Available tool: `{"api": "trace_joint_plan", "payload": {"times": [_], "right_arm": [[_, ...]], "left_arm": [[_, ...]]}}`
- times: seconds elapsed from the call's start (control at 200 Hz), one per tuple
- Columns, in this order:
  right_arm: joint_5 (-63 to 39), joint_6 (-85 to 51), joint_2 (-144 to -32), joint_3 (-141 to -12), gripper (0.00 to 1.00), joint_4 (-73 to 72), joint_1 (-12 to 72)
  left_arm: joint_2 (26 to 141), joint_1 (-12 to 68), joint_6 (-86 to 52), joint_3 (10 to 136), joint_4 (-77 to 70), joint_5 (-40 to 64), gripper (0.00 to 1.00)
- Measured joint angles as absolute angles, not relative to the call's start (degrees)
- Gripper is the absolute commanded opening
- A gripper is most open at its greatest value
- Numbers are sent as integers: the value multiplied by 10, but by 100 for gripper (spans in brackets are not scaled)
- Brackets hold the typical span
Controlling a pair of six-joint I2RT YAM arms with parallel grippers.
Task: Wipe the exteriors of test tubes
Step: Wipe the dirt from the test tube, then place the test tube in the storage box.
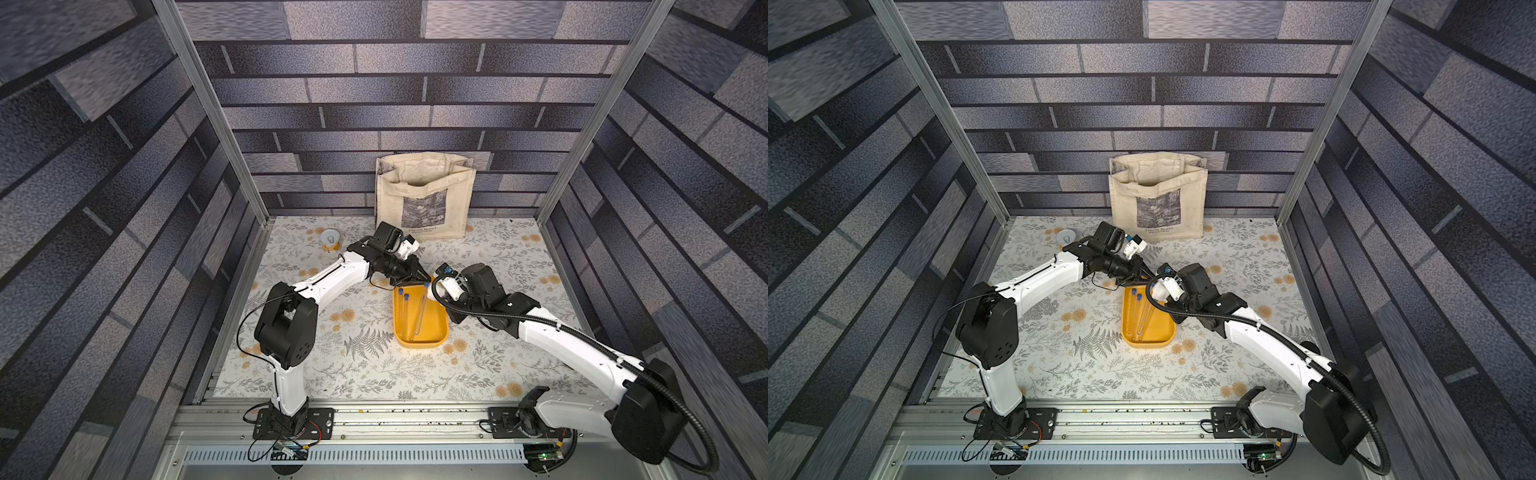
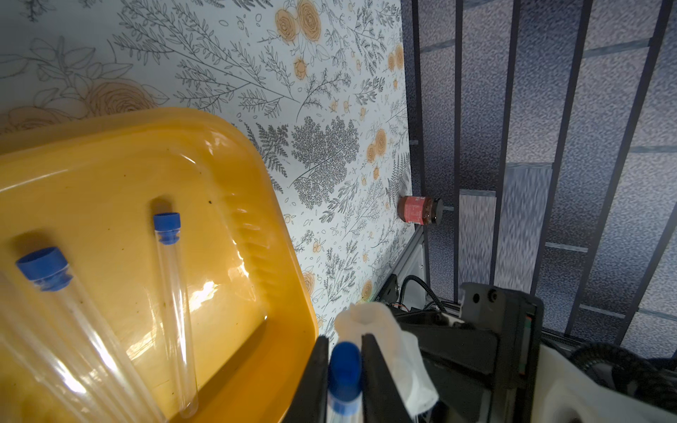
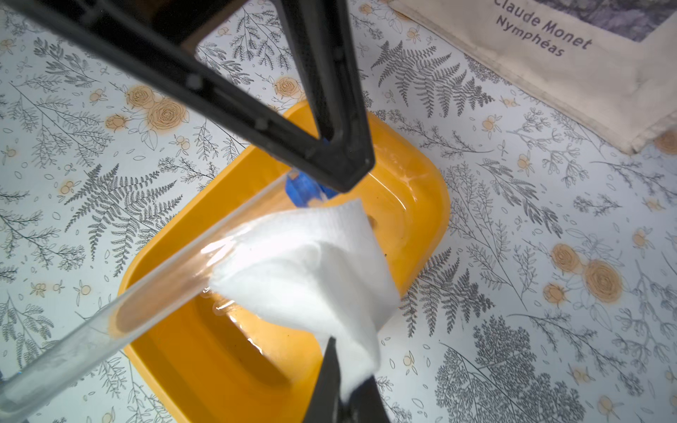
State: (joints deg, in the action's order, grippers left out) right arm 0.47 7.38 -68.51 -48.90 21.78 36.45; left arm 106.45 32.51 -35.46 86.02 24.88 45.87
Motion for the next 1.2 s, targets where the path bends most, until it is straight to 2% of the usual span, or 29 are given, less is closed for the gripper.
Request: {"api": "trace_joint_plan", "payload": {"times": [0.205, 0.386, 0.967, 1.202], "right_arm": [[67, -2, -621, -473, 0, 268, 364], [101, -44, -610, -474, 0, 315, 364], [105, -79, -563, -474, 0, 351, 364], [105, -79, -540, -474, 0, 364, 364]], "left_arm": [[1076, 328, -339, 877, 283, 423, 14], [1122, 348, -321, 933, 324, 368, 13], [1210, 372, -278, 997, 387, 222, 12], [1237, 372, -272, 1007, 389, 200, 12]]}}
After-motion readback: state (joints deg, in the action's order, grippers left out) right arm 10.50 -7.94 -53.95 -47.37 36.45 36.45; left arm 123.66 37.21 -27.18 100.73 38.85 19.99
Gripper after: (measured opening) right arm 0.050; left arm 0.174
